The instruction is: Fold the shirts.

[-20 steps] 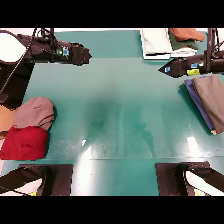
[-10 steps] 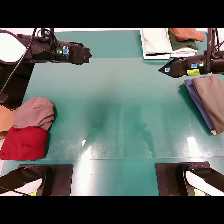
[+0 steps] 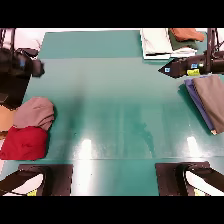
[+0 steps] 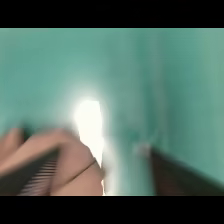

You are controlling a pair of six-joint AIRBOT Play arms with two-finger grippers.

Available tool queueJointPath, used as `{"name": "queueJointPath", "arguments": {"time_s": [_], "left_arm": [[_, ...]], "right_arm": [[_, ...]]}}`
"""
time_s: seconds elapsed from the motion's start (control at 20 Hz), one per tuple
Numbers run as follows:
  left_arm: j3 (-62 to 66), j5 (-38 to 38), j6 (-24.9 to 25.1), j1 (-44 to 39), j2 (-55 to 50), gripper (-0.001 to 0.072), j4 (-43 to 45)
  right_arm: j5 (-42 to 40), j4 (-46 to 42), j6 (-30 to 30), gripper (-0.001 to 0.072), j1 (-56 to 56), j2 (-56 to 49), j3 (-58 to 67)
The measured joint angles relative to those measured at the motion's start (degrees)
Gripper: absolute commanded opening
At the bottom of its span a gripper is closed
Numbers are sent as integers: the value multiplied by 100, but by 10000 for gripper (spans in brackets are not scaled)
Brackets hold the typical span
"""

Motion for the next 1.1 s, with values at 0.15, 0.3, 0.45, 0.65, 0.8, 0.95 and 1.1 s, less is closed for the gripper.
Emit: {"name": "queueJointPath", "arguments": {"time_s": [0.15, 0.3, 0.45, 0.65, 0.8, 0.95, 1.1], "left_arm": [[-1016, 177, -68, 675, 15, 671, 247], [-1963, 691, -107, 1060, -33, 670, 363], [-2542, 1075, -144, 1211, -127, 602, 396], [-2651, 1141, -166, 1279, -177, 22, 422], [-2142, 962, -168, 1266, 9, 21, 391], [-1123, 901, -160, 918, 518, 20, 343], [87, 890, -120, 114, 981, 20, 262]], "right_arm": [[-17, 0, 0, 17, 0, 0, 0], [-35, -2, 0, 17, 0, 0, 0], [-37, 0, 0, 17, 0, 0, 0], [-46, 4, 0, 17, 0, 2, 0], [-264, 20, 0, 16, 0, 107, 4], [-625, 39, 2, 16, 0, 275, 216], [-820, 39, 2, 16, 0, 328, 713]]}}
